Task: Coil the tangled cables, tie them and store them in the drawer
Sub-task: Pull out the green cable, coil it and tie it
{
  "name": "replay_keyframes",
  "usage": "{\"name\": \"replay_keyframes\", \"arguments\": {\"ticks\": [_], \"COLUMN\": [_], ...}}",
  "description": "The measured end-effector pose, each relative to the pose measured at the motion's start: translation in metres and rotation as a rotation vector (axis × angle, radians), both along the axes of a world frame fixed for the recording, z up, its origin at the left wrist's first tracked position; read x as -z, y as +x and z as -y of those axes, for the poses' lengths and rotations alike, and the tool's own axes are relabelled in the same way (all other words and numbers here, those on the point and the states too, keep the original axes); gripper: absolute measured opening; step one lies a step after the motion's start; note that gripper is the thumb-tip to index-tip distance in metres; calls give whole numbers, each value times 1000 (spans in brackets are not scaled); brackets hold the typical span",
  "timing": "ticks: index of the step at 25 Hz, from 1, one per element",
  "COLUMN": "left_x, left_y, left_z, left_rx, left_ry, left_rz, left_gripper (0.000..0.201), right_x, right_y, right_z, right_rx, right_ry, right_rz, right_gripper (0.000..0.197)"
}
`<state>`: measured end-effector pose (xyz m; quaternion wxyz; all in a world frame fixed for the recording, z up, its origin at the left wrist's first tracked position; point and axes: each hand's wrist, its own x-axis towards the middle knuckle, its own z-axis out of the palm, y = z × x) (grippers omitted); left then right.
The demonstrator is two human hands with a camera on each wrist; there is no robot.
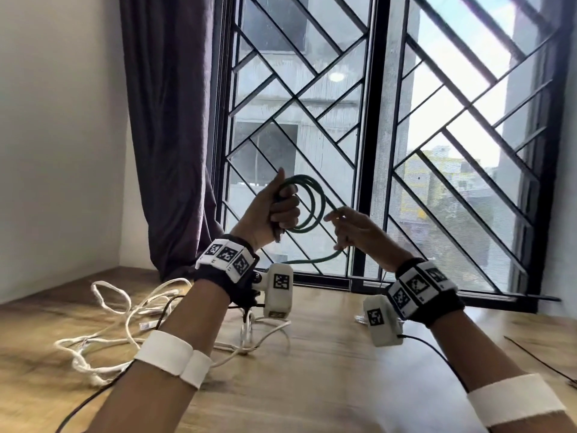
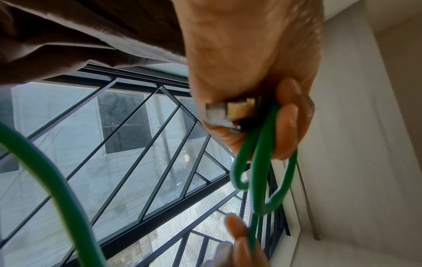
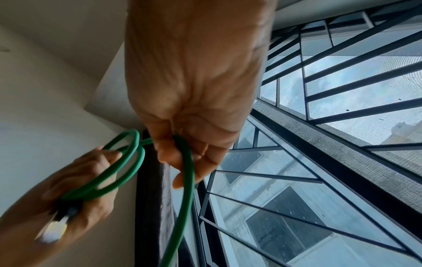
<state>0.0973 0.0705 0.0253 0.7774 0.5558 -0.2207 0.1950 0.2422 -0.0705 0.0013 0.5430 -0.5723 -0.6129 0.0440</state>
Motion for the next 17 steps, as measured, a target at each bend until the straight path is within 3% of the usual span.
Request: {"name": "replay_keyframes", "arguments": {"ticks": [4,8,13,14,17], "left_x": [-4,-9,-19,-21,-24], "left_y": [-2,-2,-14,-15,-14], "left_z": [5,16,29,33,39], "left_rx": [-115,-194,-205,-194,-185], "left_ry": [5,80,229,261,291], "left_rz": [99,159,276,287,295], "left_gripper": [51,47,31,30,29], "right_x": [16,21,33,36,44], "right_y": [-6,-13,-50,-64,-91], "right_z": [-23,-30,-32,-33,-43], "right_rx": [-32,38,-212,-265,-352], "right_ry": [-162,-161,-148,-161,-232], "right_rz": [5,-95,-313,-316,-301], "right_gripper": [24,16,3,6,44]}}
